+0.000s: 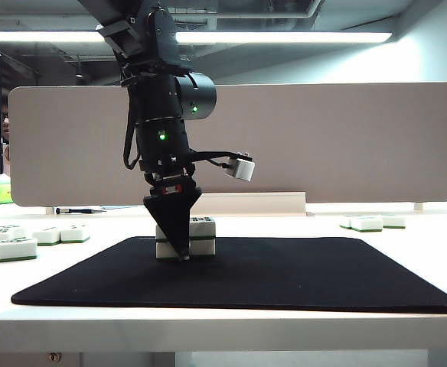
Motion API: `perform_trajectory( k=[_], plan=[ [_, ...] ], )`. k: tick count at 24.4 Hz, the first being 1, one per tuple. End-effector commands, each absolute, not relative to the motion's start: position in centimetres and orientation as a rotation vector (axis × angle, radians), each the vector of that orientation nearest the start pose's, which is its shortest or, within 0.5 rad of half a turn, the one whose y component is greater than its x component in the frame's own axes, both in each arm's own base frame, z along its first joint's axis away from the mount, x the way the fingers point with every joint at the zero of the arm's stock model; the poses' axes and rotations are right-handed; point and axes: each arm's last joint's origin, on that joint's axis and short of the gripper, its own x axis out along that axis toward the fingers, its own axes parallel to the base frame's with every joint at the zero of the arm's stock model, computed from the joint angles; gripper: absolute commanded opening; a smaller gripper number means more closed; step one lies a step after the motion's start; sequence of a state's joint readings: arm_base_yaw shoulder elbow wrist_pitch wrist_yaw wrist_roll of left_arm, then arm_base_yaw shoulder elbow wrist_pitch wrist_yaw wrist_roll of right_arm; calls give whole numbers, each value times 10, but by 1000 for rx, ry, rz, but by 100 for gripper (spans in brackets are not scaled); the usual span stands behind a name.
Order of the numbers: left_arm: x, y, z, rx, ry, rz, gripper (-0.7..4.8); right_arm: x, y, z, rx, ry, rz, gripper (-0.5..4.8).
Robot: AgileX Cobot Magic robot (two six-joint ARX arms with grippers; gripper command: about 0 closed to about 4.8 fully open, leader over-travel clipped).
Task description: Arrange four mahjong tiles into a neat stack, creating two layers of paired tiles.
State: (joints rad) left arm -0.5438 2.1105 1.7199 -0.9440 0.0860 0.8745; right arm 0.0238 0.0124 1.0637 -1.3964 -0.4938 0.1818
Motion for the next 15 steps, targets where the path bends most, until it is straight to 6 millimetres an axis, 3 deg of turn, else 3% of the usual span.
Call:
perform_trajectory(
  k=[1,9,15],
  plan=[
    [362,-221,211,1017,1007,-1062,345,-90,12,318,248,357,487,-1],
    [357,-216,214,1041,1080,-1023,346,-90,12,318,248,357,487,-1],
    [342,-207,243,978,1107,-972,351,-90,12,318,248,357,487,-1]
  ],
)
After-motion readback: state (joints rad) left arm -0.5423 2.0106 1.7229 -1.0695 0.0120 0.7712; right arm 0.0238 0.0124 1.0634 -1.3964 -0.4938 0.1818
